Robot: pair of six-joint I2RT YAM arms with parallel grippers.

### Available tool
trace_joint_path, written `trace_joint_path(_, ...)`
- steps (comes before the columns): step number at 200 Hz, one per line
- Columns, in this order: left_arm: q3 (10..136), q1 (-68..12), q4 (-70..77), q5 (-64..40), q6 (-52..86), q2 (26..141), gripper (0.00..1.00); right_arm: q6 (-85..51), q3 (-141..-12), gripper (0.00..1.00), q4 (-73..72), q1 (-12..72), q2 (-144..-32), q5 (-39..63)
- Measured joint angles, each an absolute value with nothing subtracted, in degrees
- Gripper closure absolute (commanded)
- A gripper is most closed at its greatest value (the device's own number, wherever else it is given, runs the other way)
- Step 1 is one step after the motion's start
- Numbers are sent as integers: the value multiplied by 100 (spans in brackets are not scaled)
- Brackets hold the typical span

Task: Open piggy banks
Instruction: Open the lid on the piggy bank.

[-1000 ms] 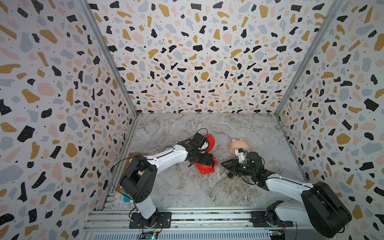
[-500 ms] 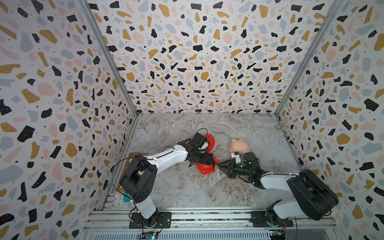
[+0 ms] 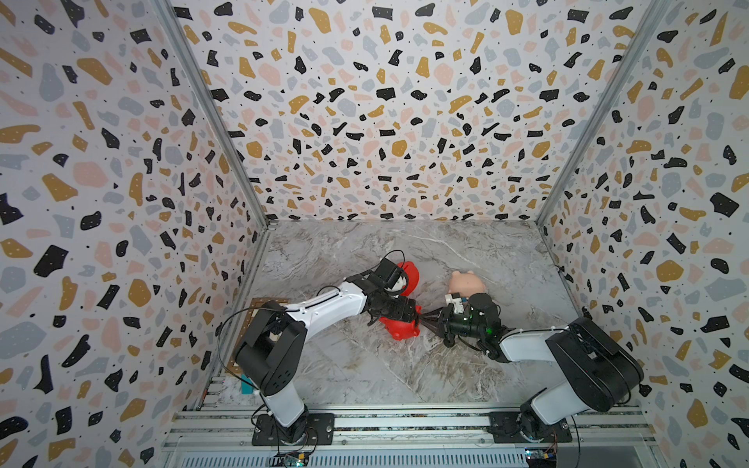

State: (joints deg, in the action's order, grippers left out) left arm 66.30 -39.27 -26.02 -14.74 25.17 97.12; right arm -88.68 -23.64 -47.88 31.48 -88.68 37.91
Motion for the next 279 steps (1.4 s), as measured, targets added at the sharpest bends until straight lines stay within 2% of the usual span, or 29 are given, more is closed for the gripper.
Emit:
trace_joint_path(160, 6608, -3883, -2536, -1503, 2773, 9712, 11, -9240, -2630, 80, -5231, 3317, -9585, 3535)
trace_joint_path(192, 6604, -3870, -2530, -1470, 2803, 9712, 11, -9330, -2659, 87, -5358, 3317, -9690, 3535)
trace_joint_path(211, 6604, -3859, -2532, -1435, 2812, 9712, 11, -9356, -2676, 100, -5498, 3310, -9815, 3548)
trace_joint_path(248, 6604, -3839, -2534, -1424, 2812, 9712, 11, -9258, -2681, 100, -5752, 3282, -9955, 3649)
trace_joint_path(279, 6604, -3839, -2539, -1441, 2764, 9712, 11, -8624, -2672, 100, -5741, 3256, -9937, 3699)
